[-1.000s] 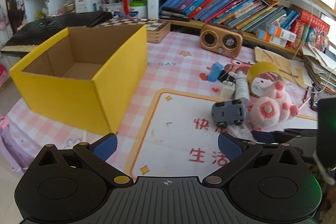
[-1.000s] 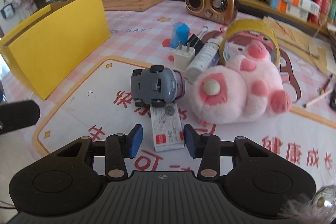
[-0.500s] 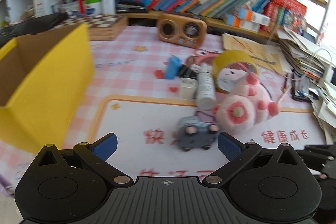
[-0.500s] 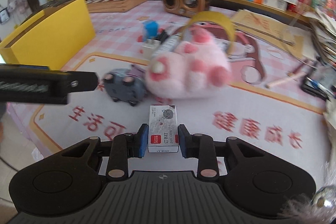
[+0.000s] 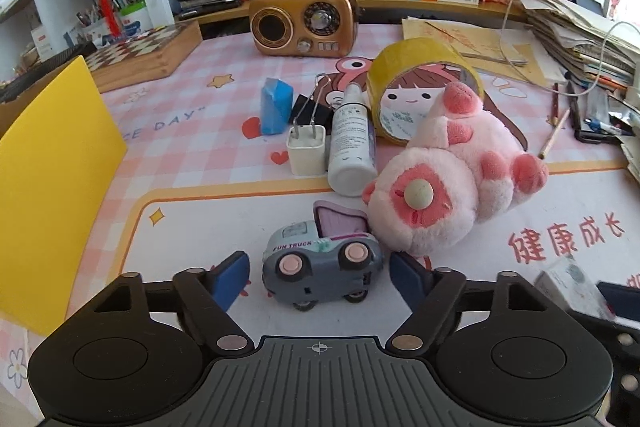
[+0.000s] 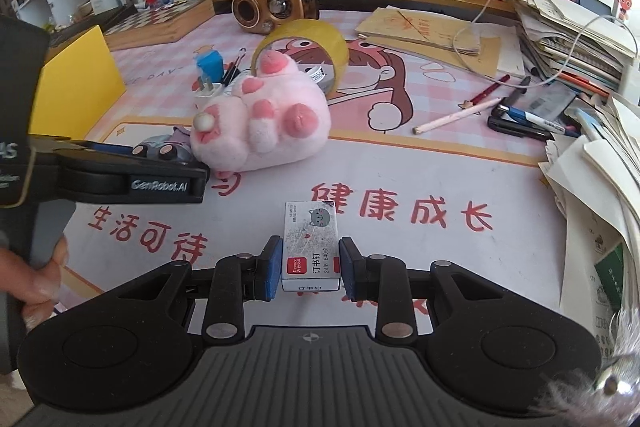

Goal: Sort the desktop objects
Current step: 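Close the left gripper on the grey toy truck and lift it, then carry the toy truck and card box with both grippers toward the yellow box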

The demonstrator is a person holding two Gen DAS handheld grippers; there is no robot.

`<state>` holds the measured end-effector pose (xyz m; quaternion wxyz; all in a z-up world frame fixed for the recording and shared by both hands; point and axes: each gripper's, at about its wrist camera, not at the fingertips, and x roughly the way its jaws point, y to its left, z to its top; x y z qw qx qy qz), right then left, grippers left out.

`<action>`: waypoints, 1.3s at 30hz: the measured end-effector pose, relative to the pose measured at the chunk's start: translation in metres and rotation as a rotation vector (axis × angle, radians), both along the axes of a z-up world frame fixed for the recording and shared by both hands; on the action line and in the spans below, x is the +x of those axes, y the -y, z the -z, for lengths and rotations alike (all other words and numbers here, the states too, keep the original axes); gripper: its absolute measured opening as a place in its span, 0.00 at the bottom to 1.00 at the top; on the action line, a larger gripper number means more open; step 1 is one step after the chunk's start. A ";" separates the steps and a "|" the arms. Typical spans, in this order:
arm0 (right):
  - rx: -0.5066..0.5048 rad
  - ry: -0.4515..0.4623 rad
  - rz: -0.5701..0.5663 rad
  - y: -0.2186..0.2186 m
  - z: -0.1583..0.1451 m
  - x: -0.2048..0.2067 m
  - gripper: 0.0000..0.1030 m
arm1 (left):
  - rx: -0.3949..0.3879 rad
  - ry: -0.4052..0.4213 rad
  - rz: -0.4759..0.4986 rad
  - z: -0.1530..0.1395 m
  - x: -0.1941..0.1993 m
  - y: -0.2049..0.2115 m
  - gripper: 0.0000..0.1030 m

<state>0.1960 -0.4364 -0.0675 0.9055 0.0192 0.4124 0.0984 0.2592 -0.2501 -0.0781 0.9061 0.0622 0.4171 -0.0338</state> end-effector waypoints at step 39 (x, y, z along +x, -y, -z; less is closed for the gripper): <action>0.034 0.122 -0.030 -0.126 -0.058 -0.073 0.27 | -0.253 0.183 0.046 -0.085 -0.135 -0.143 0.61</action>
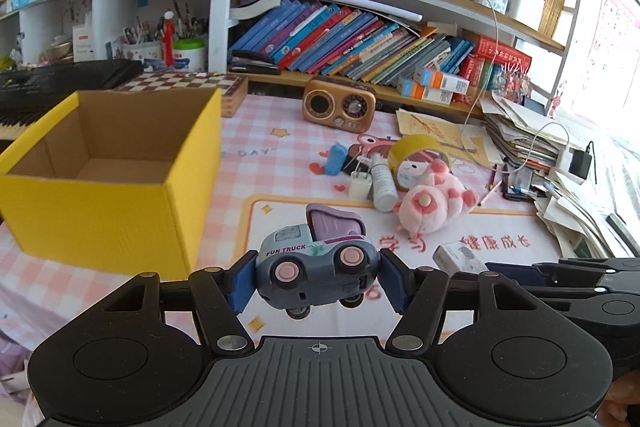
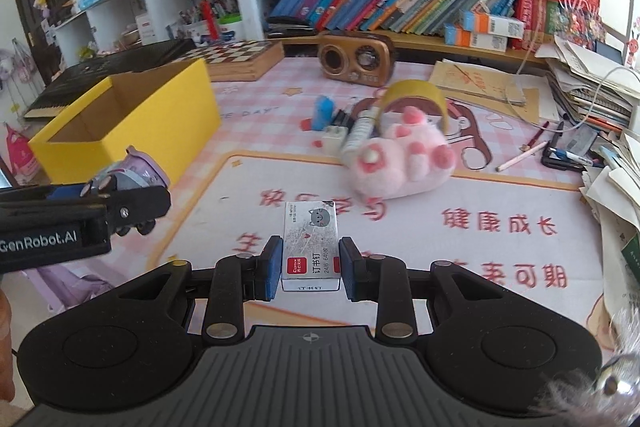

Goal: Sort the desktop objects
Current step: 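Carry the toy truck and card box with both grippers toward the yellow box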

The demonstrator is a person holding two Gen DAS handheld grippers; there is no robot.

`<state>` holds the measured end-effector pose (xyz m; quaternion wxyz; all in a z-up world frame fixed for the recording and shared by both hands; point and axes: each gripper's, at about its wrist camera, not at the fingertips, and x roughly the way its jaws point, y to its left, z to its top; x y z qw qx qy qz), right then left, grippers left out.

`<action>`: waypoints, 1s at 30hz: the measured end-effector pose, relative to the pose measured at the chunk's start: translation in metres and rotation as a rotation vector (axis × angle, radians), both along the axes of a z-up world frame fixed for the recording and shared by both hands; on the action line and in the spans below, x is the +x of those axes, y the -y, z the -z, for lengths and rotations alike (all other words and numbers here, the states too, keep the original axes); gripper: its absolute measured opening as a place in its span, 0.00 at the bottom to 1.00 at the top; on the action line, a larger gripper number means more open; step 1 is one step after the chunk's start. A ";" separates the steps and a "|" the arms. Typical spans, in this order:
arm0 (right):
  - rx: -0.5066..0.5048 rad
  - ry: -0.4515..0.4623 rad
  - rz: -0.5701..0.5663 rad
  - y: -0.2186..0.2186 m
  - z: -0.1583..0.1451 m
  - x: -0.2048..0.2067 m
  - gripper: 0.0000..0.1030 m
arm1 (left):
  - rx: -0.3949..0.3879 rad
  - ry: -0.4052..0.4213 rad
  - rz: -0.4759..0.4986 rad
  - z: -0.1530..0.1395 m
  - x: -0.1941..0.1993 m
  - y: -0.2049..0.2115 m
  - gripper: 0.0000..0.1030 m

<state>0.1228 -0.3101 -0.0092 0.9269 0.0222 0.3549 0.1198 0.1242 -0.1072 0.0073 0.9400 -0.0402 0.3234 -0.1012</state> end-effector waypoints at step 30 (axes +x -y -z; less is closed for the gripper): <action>0.006 0.005 -0.103 -0.159 -0.003 -0.075 0.27 | -0.030 0.017 -0.077 -0.002 -0.087 -0.155 0.61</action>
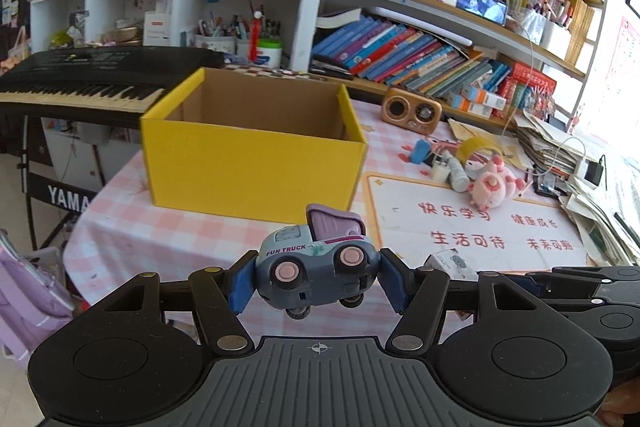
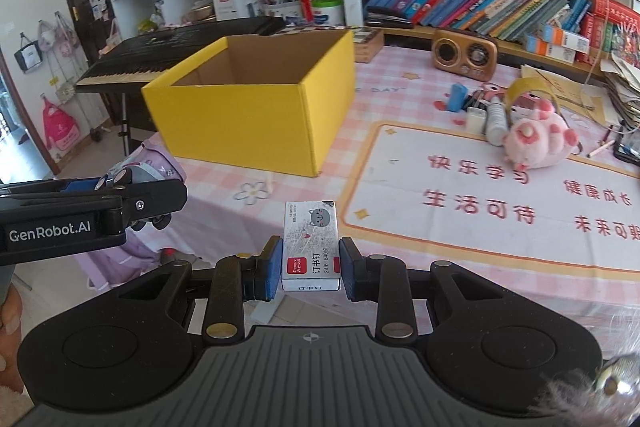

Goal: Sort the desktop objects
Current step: 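Carry the toy truck and card box with both grippers toward the yellow box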

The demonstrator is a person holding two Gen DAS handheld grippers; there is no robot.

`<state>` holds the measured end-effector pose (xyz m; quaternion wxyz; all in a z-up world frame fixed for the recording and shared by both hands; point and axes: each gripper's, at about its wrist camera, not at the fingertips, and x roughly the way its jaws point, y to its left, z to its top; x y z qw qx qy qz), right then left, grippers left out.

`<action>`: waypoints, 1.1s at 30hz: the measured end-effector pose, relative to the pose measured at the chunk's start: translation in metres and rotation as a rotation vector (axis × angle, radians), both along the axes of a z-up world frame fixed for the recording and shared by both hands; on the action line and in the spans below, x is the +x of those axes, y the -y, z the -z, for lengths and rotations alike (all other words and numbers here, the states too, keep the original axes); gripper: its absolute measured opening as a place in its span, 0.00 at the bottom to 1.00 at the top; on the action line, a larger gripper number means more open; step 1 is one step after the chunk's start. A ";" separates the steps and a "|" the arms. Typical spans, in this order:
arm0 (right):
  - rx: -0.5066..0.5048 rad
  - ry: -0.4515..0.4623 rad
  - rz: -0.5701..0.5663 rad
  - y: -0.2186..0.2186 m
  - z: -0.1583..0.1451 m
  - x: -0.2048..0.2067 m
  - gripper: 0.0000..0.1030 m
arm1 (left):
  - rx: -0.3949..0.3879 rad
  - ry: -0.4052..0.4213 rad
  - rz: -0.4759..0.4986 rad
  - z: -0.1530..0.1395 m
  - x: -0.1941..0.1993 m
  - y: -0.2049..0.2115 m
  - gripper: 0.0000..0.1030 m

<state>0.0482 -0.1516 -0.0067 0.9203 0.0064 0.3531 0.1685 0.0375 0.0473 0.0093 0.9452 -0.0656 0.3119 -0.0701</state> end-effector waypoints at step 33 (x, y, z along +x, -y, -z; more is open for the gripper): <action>-0.030 0.020 -0.154 -0.071 -0.010 0.012 0.27 | -0.029 0.026 -0.139 -0.002 -0.013 -0.066 0.61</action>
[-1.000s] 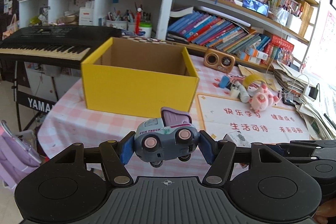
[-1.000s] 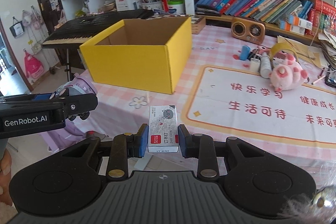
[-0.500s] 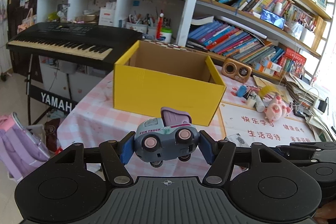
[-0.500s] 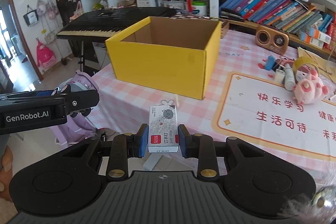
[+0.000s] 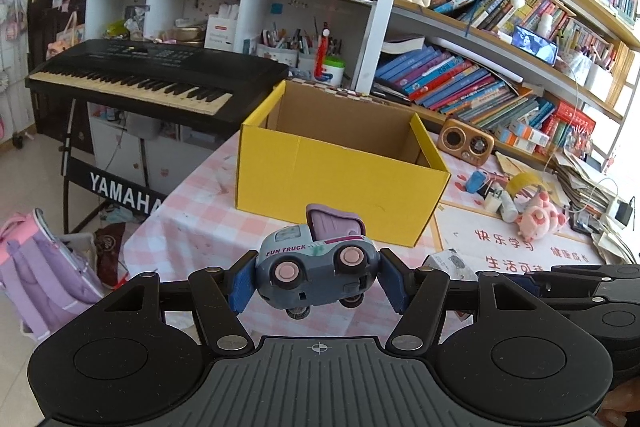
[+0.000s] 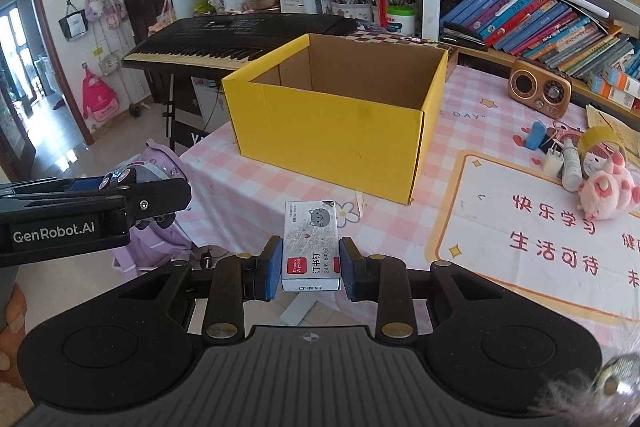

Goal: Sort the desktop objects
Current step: 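Carry the toy truck and card box with both grippers toward the yellow box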

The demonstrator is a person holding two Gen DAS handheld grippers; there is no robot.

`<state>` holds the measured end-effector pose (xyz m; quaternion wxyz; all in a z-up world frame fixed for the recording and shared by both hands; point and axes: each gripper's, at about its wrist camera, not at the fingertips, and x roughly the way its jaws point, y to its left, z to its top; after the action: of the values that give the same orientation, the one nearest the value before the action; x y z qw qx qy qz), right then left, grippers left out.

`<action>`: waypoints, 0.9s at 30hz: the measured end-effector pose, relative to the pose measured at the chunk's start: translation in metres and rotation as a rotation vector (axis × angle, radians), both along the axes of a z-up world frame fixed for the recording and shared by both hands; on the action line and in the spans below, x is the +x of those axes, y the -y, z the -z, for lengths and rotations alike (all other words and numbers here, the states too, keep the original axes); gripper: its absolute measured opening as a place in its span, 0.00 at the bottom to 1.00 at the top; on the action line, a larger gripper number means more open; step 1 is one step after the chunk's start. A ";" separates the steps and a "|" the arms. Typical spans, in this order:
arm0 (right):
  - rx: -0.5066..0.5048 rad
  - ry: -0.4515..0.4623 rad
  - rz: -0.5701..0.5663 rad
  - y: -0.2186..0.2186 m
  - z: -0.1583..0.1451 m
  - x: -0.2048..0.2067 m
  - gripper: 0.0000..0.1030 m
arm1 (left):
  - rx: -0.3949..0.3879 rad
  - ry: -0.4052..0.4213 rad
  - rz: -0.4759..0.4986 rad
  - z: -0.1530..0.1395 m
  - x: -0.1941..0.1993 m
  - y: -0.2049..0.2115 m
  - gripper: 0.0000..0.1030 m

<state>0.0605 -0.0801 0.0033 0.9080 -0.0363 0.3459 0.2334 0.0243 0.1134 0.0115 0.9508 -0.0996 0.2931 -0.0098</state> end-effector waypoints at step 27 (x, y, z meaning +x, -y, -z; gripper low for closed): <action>0.021 0.089 -0.080 0.004 -0.044 0.150 0.27 | 0.100 0.087 0.035 -0.043 0.135 0.008 0.61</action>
<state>0.2102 -0.0846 0.0473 0.9128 -0.0510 0.3010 0.2714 0.1588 0.1058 0.0545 0.9662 -0.0463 0.2530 -0.0162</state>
